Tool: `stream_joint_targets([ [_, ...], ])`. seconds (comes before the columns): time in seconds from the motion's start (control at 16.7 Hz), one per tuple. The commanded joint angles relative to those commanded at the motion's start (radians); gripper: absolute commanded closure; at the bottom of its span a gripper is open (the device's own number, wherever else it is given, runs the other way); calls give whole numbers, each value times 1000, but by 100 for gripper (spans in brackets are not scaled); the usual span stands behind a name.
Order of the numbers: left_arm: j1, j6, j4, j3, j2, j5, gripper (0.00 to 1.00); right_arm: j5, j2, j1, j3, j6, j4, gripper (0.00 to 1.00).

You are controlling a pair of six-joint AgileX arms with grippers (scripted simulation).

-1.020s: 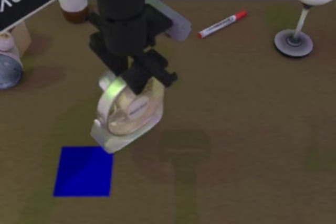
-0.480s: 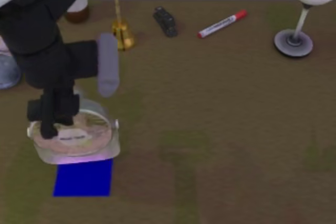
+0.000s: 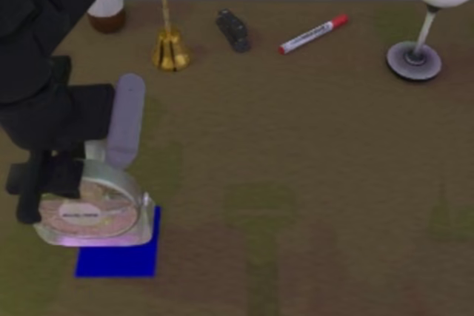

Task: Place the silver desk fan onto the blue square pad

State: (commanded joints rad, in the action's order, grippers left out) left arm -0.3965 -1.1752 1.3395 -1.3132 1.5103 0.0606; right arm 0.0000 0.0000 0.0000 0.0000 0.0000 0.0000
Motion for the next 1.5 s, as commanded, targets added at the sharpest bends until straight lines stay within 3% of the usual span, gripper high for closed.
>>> stream_joint_targets([
  [0.72,4,-4,-138,120,18,0,100,0,0,0,0,0,0,0],
  [1.5,4,-4,-138,120,18,0,2,0,0,0,0,0,0,0],
])
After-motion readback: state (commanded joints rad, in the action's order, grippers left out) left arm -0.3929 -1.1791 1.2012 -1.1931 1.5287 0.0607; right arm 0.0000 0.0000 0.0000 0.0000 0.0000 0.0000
